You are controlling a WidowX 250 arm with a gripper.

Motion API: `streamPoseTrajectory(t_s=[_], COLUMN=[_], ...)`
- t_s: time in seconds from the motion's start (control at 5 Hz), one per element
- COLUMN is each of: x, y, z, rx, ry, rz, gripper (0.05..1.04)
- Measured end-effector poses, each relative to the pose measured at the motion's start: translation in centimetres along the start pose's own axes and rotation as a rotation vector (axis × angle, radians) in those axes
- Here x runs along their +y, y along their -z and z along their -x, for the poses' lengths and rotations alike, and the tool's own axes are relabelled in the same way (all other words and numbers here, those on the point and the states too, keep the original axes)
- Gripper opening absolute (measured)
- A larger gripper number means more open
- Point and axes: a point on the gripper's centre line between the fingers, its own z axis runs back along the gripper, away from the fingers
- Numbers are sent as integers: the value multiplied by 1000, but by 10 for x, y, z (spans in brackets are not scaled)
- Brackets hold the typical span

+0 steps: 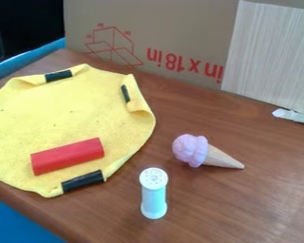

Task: Move the red rectangular block above the ice cream toy

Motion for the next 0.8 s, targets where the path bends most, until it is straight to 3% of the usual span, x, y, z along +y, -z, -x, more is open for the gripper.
streamPoseTrajectory(t_s=[0.2, 0.4, 0.8], x=[-2, -10, -21], y=[5, 24, 59], z=[1, 3, 7], rx=[13, 18, 10], ry=[1, 24, 97], rz=[13, 18, -16], gripper=[999, 999, 999])
